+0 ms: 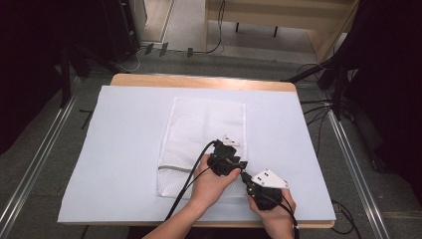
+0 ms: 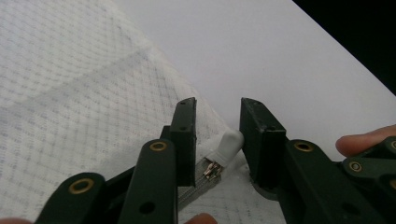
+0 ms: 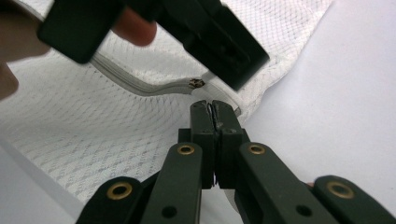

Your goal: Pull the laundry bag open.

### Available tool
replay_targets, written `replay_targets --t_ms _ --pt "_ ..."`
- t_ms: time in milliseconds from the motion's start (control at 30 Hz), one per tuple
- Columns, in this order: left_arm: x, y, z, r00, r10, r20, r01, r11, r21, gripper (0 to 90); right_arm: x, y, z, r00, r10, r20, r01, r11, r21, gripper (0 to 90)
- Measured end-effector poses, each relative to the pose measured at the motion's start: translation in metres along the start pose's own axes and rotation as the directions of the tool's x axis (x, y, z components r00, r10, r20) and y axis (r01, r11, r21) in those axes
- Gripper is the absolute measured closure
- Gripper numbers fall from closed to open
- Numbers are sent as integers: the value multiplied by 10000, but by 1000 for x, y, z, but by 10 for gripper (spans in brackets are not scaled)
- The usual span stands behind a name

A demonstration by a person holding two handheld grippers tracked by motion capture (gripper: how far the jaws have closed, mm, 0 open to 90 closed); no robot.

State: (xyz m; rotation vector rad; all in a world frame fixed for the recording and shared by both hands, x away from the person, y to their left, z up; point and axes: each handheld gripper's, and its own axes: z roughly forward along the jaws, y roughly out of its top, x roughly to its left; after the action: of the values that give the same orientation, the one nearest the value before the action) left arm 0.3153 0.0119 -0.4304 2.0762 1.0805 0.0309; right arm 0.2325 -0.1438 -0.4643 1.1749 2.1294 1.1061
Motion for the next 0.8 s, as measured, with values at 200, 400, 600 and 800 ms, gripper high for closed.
replay_targets --t_ms 200,400,600,800 --pt "4 -2 -2 9998 -79 195 78 10000 27 731 -1 0 0 10000 39 32 -39 10000 -3 900" --pt "6 -7 -7 9974 -296 655 305 9995 -121 815 -4 0 -1 9998 150 92 -150 9999 -32 900" --pt "12 -11 -9 9957 -456 806 462 9989 -58 833 -5 0 -1 9995 299 94 -299 9996 -14 900" --pt "15 -16 -9 9961 -345 814 356 9993 -125 873 -5 0 -1 9994 322 153 -322 9995 5 900"
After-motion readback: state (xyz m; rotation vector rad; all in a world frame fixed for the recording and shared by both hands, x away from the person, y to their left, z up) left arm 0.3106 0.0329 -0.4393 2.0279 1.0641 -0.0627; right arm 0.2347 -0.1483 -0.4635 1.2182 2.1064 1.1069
